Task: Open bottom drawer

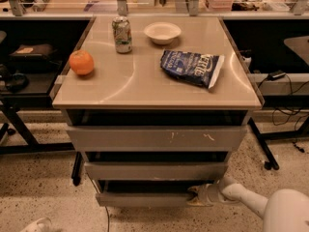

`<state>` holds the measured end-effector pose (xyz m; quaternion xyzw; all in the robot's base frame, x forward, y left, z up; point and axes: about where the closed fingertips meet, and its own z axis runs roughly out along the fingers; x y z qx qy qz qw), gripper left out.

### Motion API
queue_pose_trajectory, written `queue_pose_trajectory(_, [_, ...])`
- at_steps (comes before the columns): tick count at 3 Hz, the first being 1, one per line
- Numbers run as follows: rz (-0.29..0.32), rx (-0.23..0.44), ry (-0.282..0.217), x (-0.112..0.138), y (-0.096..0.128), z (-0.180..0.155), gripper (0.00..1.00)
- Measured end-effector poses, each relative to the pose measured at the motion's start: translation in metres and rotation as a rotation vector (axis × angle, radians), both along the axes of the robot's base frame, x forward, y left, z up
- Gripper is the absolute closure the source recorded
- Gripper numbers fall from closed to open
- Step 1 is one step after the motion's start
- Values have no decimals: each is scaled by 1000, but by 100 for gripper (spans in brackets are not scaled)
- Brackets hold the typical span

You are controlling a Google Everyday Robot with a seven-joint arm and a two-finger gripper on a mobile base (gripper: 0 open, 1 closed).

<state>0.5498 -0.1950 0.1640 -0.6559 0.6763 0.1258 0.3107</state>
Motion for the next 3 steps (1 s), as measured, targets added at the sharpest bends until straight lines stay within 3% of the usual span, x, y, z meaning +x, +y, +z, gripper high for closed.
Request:
queue_pose_trajectory(2, [1, 3, 4, -1, 1, -1, 39])
queue_pose_trajectory(3, [19, 42, 35, -28, -7, -8, 16])
